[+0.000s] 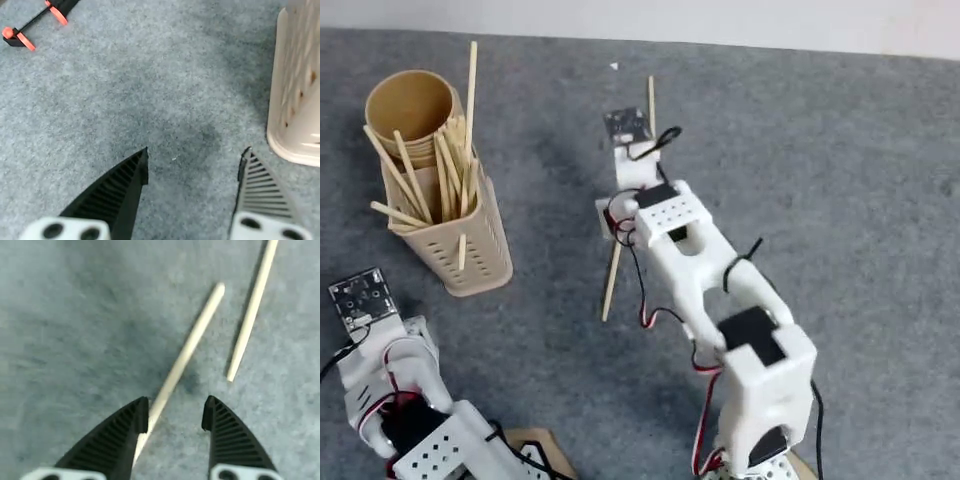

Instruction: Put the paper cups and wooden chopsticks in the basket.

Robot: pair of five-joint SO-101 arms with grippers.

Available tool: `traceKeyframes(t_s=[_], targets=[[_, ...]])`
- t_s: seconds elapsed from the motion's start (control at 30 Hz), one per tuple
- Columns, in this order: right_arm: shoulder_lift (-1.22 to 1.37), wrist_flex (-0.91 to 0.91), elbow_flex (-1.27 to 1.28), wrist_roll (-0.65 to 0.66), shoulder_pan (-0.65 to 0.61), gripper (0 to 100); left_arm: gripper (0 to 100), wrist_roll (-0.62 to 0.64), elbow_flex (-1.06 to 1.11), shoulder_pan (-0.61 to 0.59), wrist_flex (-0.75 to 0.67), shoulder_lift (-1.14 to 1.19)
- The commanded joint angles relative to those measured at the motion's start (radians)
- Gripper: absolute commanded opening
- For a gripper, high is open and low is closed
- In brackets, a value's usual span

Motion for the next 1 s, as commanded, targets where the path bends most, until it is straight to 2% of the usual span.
traceKeyframes(t_s=[0.0, 0.2, 0.4, 0.57, 0.7, 0.77, 0.87, 0.97], targets=[[0.064, -0.013, -0.010, -0.012, 0.033, 19.1, 31, -0.005, 0.019, -0.007, 0.005, -0.004], [0.058, 0.077, -0.024, -0.012, 0.059, 19.1, 31, -0.008, 0.015, -0.007, 0.000, -0.005], [-0.282, 0.160, 0.004, -0.012, 0.062, 19.1, 31, -0.068, -0.143, -0.008, 0.006, -0.005], [-0.641, 0.196, 0.177, -0.012, 0.067, 19.1, 31, -0.071, -0.406, -0.007, 0.186, -0.005], [-0.880, 0.295, 0.306, 0.057, 0.067, 19.1, 31, -0.072, -0.682, -0.002, 0.296, 0.005], [-0.984, 0.309, 0.398, 0.081, 0.101, 19.1, 31, -0.072, -0.806, 0.030, 0.338, 0.007], [-1.122, 0.274, 0.579, 0.107, 0.191, 19.1, 30, -0.089, -0.969, 0.142, 0.430, 0.027], [-1.265, 0.117, 0.835, 0.140, 0.298, 19.1, 30, -0.117, -1.138, 0.289, 0.535, 0.160]])
